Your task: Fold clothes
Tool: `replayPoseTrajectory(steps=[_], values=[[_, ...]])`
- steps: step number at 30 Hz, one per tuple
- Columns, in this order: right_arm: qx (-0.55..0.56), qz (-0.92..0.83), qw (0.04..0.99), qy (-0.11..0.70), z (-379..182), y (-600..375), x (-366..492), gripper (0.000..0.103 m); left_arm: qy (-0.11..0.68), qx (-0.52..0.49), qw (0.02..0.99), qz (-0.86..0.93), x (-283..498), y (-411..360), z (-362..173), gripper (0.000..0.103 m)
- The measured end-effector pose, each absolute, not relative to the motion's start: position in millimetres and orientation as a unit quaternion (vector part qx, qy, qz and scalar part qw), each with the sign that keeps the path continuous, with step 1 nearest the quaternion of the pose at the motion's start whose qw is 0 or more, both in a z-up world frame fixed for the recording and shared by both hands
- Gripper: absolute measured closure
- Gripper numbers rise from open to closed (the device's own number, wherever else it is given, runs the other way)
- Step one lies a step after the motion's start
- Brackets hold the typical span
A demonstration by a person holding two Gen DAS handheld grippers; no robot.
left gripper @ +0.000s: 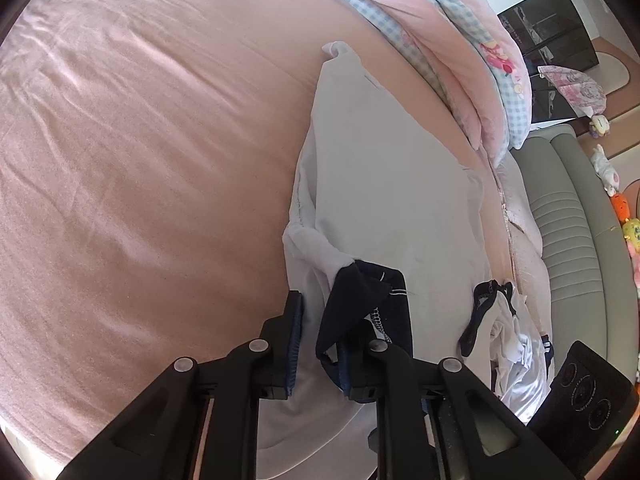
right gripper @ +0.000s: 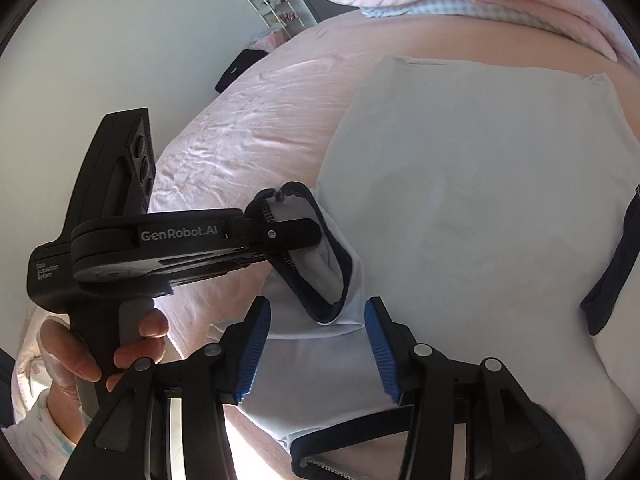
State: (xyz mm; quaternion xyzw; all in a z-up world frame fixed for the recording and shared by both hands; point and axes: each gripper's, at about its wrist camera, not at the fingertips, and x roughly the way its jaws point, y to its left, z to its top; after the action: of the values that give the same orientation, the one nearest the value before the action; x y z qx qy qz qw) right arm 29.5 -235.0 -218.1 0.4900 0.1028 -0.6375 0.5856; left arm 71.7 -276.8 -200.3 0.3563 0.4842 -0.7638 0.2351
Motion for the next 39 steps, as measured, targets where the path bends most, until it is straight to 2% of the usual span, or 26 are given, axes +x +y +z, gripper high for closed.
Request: replayPoseTrajectory(steps=[15, 23, 24, 25, 29, 30, 31, 32, 33, 34, 35, 36, 39], values=[[0.445, -0.662, 0.576, 0.179, -226, -267, 44, 0.054, 0.488, 0.353, 0.199, -0.773, 65, -278, -182, 0.09], [0.467, -0.667, 0.568, 0.123, -227, -263, 24, 0.055, 0.5, 0.355, 0.186, -0.768, 62, -284, -185, 0.09], [0.47, -0.666, 0.567, 0.118, -227, -262, 23, 0.056, 0.5, 0.355, 0.187, -0.767, 61, -285, -185, 0.09], [0.473, -0.665, 0.566, 0.114, -227, -262, 21, 0.064, 0.497, 0.359, 0.191, -0.767, 61, -285, -184, 0.089], [0.484, -0.656, 0.573, 0.086, -227, -258, 16, 0.082, 0.457, 0.382, 0.2, -0.778, 55, -279, -179, 0.088], [0.487, -0.654, 0.573, 0.08, -227, -257, 14, 0.09, 0.448, 0.389, 0.2, -0.78, 53, -278, -178, 0.085], [0.489, -0.653, 0.573, 0.074, -227, -256, 13, 0.093, 0.439, 0.391, 0.199, -0.784, 52, -275, -175, 0.082], [0.492, -0.652, 0.573, 0.068, -227, -255, 11, 0.093, 0.43, 0.393, 0.198, -0.788, 51, -273, -173, 0.071], [0.495, -0.651, 0.573, 0.062, -227, -254, 10, 0.095, 0.421, 0.395, 0.196, -0.793, 50, -270, -171, 0.054], [0.497, -0.649, 0.573, 0.056, -227, -254, 8, 0.095, 0.412, 0.397, 0.195, -0.797, 49, -267, -169, 0.046], [0.5, -0.648, 0.572, 0.05, -227, -253, 6, 0.095, 0.402, 0.394, 0.195, -0.803, 50, -264, -165, 0.031], [0.503, -0.647, 0.572, 0.043, -227, -253, 4, 0.095, 0.392, 0.392, 0.195, -0.809, 52, -260, -162, 0.025], [0.516, -0.642, 0.567, 0.017, -229, -249, -6, 0.095, 0.352, 0.387, 0.206, -0.827, 58, -249, -153, 0.025]])
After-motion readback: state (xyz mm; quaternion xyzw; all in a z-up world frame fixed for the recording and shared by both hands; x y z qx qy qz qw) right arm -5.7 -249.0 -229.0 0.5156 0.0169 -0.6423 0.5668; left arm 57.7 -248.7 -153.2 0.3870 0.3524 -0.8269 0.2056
